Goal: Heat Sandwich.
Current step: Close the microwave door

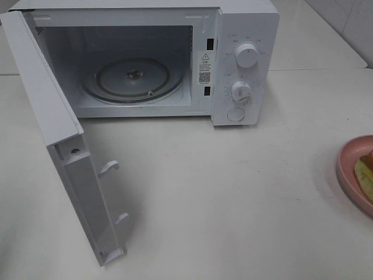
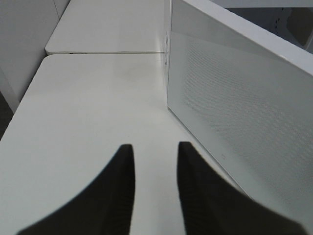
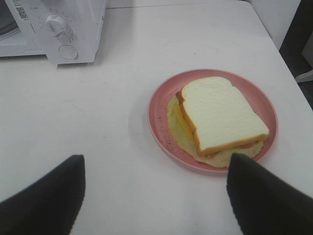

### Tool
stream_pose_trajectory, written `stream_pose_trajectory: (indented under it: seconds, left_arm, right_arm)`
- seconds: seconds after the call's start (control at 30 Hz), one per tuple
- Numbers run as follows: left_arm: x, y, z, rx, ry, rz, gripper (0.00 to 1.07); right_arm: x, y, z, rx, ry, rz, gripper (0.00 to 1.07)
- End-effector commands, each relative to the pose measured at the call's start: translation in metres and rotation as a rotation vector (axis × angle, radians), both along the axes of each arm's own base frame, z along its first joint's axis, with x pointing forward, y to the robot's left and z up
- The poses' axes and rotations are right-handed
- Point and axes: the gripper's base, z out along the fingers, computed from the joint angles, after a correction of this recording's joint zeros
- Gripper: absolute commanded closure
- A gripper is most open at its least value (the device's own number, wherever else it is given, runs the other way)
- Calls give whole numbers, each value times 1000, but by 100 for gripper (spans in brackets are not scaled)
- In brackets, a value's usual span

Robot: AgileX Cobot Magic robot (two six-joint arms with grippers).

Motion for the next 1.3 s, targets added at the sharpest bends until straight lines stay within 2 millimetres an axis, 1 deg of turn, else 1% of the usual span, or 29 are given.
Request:
stream_pose_trajectory:
  seconds: [0.03,0.1,0.13,0.17,0.23,0.3,0.33,0.4,0.43,0.47,0.57,0.6,0.63,0.7,0.77,0.8,0.87,0.9,0.93,1.07,1.1,1.2,1.3]
  left_arm:
    - [14,1,-1,2,6,5,107]
    - [25,1,-6,3,24,8,107]
    - [25,1,-6,3,24,8,107]
    - [34,2,-11,2,19,11,107]
    - [44,2,-19,1,10,15,107]
    - [48,2,-23,1,5,17,107]
    - [56,3,-33,1,-9,22,107]
    - [63,3,-42,1,-43,28,107]
    - [69,4,-48,2,-93,34,107]
    - [69,4,-48,2,-93,34,107]
    - [77,5,-58,4,-145,42,107]
    - [82,5,-65,5,-161,47,107]
    - [82,5,-65,5,-161,47,107]
    - [88,6,-69,7,-168,50,107]
    - [99,6,-73,11,-172,53,107]
    - [99,6,-73,11,-172,53,107]
    - [107,6,-76,19,-177,51,107]
    - [115,6,-81,30,-178,46,107]
    - [115,6,-81,30,-178,46,107]
    - [132,4,-89,63,-210,9,107]
    - [132,4,-89,63,-210,9,107]
    - [142,0,-97,35,-212,-28,107]
    - [146,-2,-99,16,-219,-46,107]
  right_arm:
    - [-4,0,0,-4,-36,2,31]
    - [-4,0,0,-4,-36,2,31]
    - [-4,0,0,-4,-36,2,31]
    - [-4,0,0,-4,-36,2,31]
    - [-4,0,0,-4,-36,2,31]
    - [-4,0,0,-4,-36,2,31]
    - [-4,0,0,-4,-36,2,31]
    - [-4,0,0,-4,-36,2,31]
    - [-4,0,0,-4,-36,2,31]
    - [-4,0,0,-4,-36,2,31]
    - [-4,0,0,-4,-36,2,31]
    - [-4,0,0,-4,-36,2,31]
    - [-4,0,0,-4,-36,2,31]
    - [-4,0,0,-4,-36,2,31]
    - [-4,0,0,-4,-36,2,31]
    - [-4,0,0,-4,-36,2,31]
    - [-4,0,0,-5,-36,2,31]
    - [-4,0,0,-5,-36,2,31]
    - [-4,0,0,-5,-36,2,31]
    - [-4,0,0,-5,-36,2,31]
    - [-4,0,0,-5,-36,2,31]
    - [-4,0,0,-5,-36,2,31]
    - [-4,0,0,-5,-36,2,31]
